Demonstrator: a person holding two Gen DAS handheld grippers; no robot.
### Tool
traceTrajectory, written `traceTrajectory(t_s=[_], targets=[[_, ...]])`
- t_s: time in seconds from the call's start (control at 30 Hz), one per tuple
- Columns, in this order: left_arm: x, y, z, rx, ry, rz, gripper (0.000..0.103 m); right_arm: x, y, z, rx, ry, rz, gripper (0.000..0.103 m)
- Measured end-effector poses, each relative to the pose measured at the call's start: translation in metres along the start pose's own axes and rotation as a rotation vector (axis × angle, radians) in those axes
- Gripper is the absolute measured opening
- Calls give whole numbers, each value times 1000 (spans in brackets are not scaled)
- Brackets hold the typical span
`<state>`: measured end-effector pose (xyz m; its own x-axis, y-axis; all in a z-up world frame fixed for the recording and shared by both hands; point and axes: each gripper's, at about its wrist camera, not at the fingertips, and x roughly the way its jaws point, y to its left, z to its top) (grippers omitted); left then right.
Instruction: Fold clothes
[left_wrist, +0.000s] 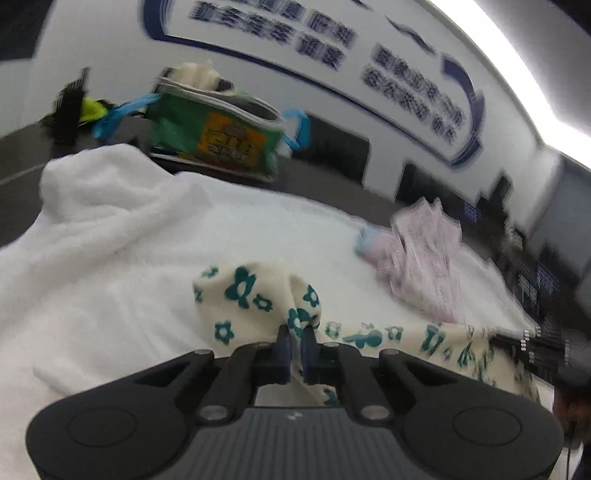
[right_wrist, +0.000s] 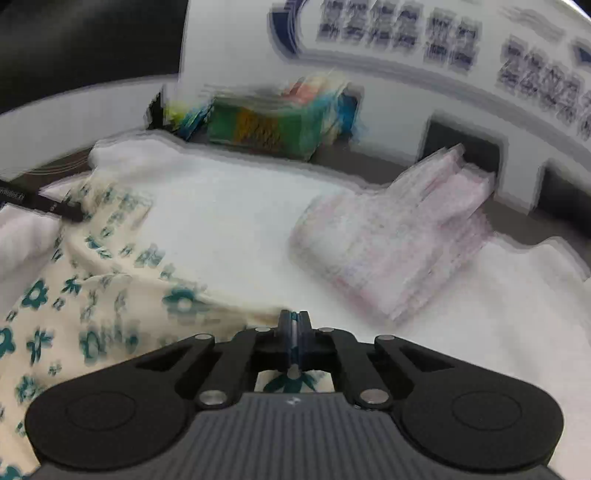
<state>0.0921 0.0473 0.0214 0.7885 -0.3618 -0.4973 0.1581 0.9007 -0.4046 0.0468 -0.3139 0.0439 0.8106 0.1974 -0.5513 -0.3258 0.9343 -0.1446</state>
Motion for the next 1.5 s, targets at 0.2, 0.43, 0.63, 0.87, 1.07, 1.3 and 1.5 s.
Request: traceTrajectory(t_s=[0.2,0.43,0.63,0.87,1.07,1.3,1.5], targets=[[-4,-3,-7,43,14,32,20,-5,18,-8,-94,-15,-167,42],[-44,-19,-8,84,101,42,42,-59,1,3,235,-70,200,44],[-16,-27,-20,82,198,36,39,-28,24,-5,291,70,321,44],[9,-33,-7,83,208,29,39,-5,13,-12,269,143,106,44],[28,-30,-8,64,222,6,26,-25,4,-23,318,148,129,44],[24,-40,-12,148,171,-34,7,-33,4,-43,342,158,174,30],[25,-41,-3,122,133,-51,6,-8,11,-22,264,107,84,5]])
